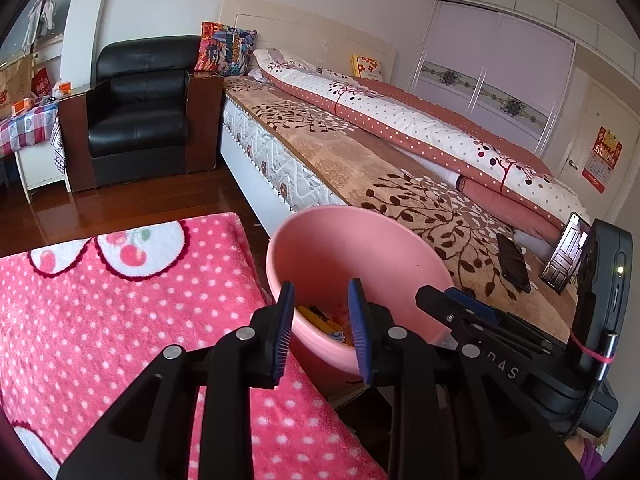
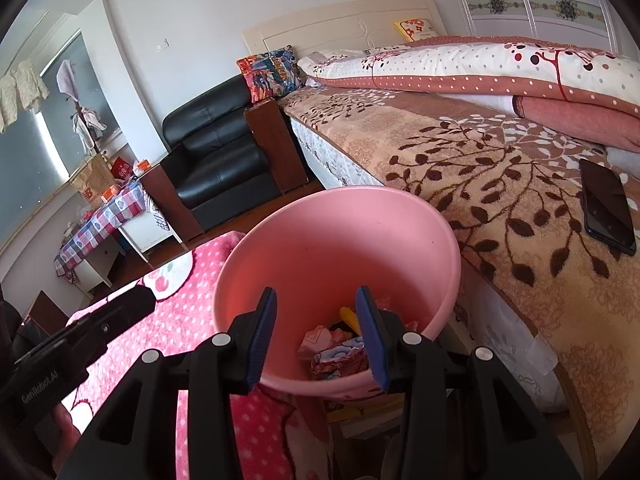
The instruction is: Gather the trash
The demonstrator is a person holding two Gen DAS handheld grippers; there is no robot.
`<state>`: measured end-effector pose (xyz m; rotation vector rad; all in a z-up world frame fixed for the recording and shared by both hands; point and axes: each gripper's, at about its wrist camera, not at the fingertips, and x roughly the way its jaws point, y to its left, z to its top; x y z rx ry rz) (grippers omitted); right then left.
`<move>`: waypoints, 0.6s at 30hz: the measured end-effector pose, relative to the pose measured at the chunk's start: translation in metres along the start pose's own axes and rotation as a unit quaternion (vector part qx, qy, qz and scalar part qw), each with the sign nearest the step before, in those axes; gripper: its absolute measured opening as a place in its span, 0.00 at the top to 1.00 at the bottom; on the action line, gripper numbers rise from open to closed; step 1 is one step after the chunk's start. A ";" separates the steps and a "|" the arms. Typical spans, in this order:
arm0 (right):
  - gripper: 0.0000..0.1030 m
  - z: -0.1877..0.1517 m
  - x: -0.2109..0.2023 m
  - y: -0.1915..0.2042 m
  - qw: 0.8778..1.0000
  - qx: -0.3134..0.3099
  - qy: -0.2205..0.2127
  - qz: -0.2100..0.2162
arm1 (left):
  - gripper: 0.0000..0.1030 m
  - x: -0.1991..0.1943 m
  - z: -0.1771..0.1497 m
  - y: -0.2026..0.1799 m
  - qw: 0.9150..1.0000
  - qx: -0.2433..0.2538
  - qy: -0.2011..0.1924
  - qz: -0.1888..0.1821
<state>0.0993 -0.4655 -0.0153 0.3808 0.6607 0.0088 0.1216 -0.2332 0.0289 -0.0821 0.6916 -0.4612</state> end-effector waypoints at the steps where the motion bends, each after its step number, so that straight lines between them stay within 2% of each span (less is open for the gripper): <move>1: 0.58 -0.003 -0.004 0.004 1.000 -0.001 0.000 0.004 | 0.73 -0.004 -0.001 0.001 1.000 0.000 -0.003 0.005; 10: 0.45 -0.037 -0.038 0.048 0.999 -0.031 -0.002 0.036 | 0.73 -0.042 -0.016 0.013 0.999 0.001 -0.010 0.034; 18: 0.33 -0.052 -0.060 0.080 0.998 -0.059 -0.017 0.033 | 0.73 -0.070 -0.026 0.023 0.997 0.004 -0.029 0.068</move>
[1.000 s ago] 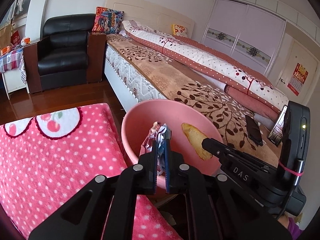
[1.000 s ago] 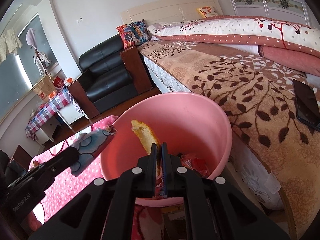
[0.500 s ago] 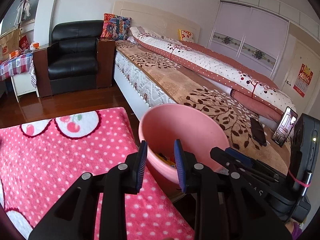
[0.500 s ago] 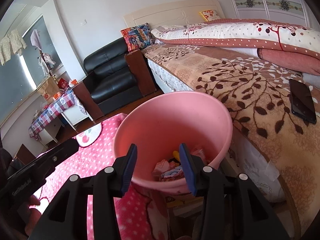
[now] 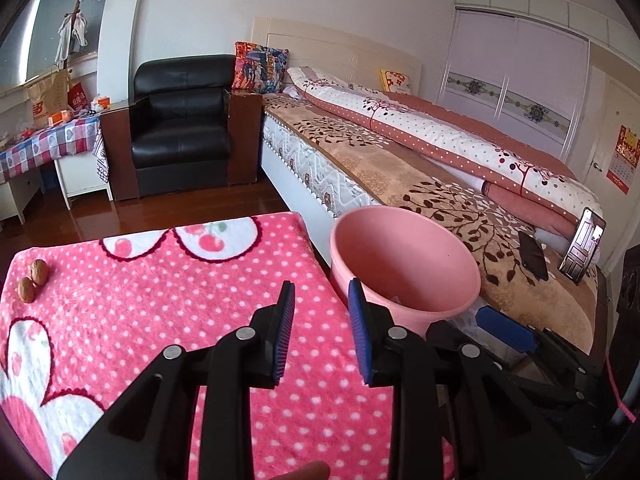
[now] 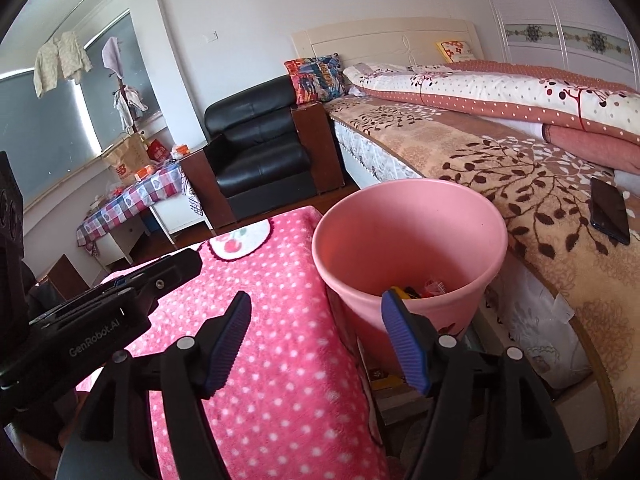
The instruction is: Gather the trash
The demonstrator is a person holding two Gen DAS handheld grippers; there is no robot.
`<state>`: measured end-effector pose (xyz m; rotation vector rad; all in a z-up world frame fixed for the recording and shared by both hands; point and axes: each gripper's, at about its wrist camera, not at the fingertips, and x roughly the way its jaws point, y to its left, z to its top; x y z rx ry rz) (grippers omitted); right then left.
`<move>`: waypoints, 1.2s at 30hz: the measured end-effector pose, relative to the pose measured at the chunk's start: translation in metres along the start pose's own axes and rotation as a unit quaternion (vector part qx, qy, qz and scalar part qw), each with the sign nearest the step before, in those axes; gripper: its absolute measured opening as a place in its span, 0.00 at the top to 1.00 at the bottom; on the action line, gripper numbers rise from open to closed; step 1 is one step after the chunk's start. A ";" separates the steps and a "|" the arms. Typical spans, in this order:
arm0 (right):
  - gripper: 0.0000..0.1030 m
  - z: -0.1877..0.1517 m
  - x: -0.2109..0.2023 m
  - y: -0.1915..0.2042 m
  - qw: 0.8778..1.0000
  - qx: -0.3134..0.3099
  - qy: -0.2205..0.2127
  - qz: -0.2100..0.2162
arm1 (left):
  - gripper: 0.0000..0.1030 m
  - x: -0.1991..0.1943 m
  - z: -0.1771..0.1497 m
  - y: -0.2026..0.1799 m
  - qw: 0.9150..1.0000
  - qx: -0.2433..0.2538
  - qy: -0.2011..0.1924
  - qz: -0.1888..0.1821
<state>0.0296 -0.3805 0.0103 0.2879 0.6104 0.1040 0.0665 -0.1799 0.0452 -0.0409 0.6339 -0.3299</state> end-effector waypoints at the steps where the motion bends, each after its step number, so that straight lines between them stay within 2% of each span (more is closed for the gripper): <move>1: 0.32 -0.001 -0.001 0.003 1.000 0.000 0.001 0.000 | 0.73 -0.004 0.000 0.002 1.000 -0.001 -0.003 0.003; 13: 0.31 -0.008 -0.009 0.032 1.000 -0.025 0.003 -0.001 | 0.73 -0.026 -0.007 0.022 1.000 -0.017 -0.021 0.002; 22: 0.31 -0.008 -0.014 0.038 0.999 -0.035 -0.010 -0.004 | 0.73 -0.029 -0.007 0.031 0.999 -0.025 -0.025 0.000; 36: 0.30 -0.009 -0.013 0.037 0.999 -0.035 -0.012 -0.008 | 0.73 -0.026 -0.013 0.035 0.999 -0.023 -0.022 0.017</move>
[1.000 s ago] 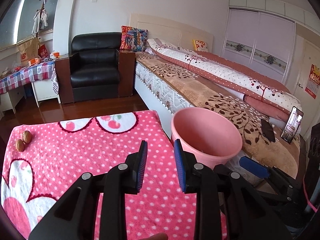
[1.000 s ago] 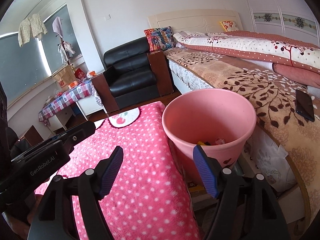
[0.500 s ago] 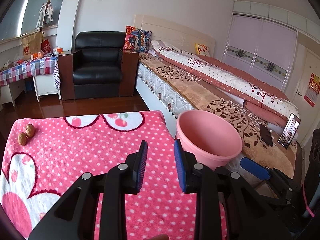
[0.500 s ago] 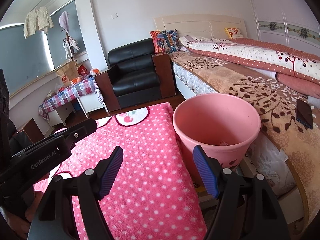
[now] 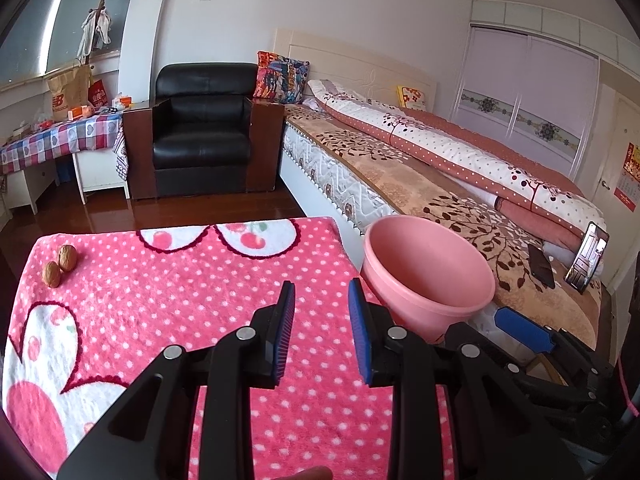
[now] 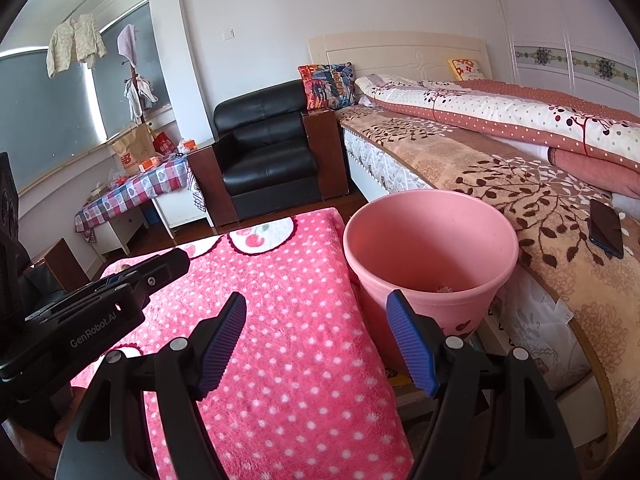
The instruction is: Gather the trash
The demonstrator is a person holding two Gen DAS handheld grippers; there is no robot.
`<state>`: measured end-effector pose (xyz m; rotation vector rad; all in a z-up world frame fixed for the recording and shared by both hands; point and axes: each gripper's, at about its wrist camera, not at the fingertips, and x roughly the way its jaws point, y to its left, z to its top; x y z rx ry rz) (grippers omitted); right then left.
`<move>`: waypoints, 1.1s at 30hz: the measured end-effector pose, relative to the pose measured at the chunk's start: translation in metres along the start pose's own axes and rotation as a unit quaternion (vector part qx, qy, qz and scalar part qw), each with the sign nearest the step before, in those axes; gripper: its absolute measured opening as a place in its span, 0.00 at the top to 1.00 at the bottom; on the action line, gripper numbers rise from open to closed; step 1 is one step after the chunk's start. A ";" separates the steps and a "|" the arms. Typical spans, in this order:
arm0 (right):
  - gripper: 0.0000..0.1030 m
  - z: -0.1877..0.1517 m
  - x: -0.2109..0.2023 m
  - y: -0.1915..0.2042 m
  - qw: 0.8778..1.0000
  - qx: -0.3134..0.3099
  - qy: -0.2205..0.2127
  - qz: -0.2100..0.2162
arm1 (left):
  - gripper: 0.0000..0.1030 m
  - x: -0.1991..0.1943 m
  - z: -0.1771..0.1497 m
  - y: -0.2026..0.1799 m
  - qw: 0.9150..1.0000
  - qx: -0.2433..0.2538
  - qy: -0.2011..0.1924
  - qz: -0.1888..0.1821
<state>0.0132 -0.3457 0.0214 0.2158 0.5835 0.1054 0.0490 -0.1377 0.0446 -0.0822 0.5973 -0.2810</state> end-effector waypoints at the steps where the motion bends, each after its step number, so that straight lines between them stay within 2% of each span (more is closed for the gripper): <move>1: 0.30 0.000 0.000 0.000 1.000 0.000 0.000 0.000 | 0.73 0.001 0.000 0.000 1.000 0.000 0.001 0.001; 13: 0.30 -0.002 0.002 0.005 1.000 -0.001 -0.003 0.001 | 0.74 0.003 -0.005 0.004 1.000 0.003 0.004 0.017; 33: 0.30 0.001 -0.001 0.007 1.000 -0.003 -0.011 -0.003 | 0.76 0.001 -0.006 0.003 1.000 0.010 0.001 0.023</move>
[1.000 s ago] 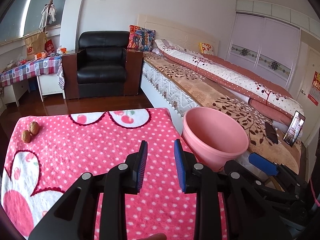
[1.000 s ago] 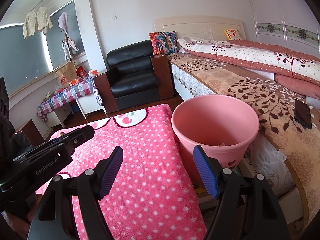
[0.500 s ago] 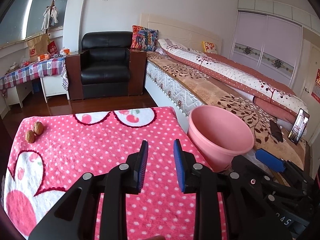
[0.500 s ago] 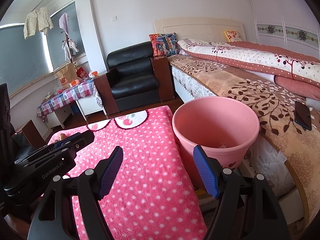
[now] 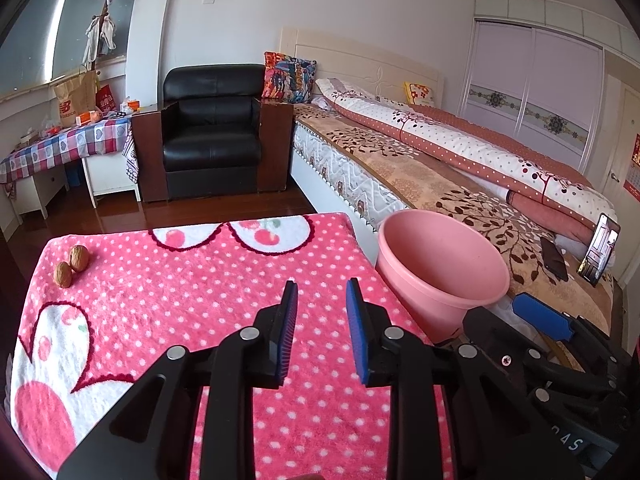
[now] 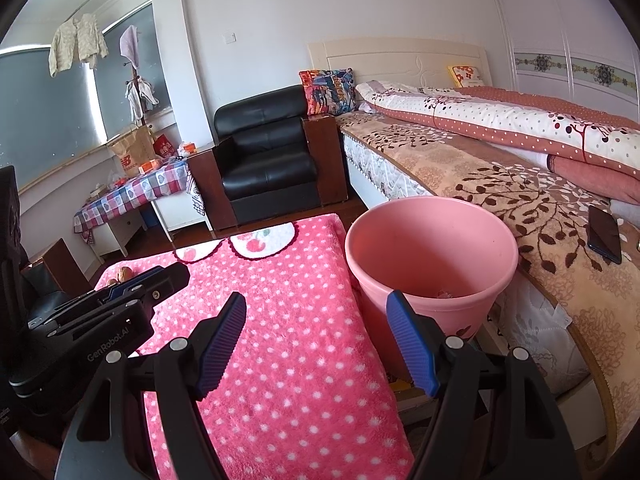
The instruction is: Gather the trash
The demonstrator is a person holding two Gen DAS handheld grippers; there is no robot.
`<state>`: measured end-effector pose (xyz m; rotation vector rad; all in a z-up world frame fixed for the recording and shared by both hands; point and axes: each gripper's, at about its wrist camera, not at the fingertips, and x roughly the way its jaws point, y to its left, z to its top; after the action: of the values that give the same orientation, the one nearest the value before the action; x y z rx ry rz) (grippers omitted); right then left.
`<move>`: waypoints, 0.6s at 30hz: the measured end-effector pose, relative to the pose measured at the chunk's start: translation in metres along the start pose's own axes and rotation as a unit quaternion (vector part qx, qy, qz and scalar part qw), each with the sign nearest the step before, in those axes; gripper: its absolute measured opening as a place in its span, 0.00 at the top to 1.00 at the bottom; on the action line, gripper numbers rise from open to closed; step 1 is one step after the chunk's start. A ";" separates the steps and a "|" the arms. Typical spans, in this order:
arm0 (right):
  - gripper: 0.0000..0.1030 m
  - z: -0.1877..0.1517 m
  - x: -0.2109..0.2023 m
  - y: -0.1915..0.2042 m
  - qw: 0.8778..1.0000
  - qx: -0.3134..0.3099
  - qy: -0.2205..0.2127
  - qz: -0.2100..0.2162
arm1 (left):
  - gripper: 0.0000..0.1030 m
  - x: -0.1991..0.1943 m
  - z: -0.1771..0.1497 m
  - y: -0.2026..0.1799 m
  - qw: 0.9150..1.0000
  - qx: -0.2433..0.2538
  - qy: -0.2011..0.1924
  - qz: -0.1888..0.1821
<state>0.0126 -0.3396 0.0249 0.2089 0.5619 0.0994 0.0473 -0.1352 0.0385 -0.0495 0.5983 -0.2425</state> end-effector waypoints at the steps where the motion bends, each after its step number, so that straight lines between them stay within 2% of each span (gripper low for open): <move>1: 0.30 0.000 0.000 0.000 1.000 -0.001 -0.001 0.000 | 0.76 0.000 0.000 0.000 1.000 0.000 0.000 0.000; 18: 0.30 0.003 -0.003 0.005 1.000 -0.008 -0.015 -0.004 | 0.76 -0.001 -0.001 0.004 1.000 -0.004 0.002 0.000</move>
<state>0.0112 -0.3361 0.0301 0.1927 0.5324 0.0936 0.0470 -0.1315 0.0379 -0.0575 0.6036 -0.2400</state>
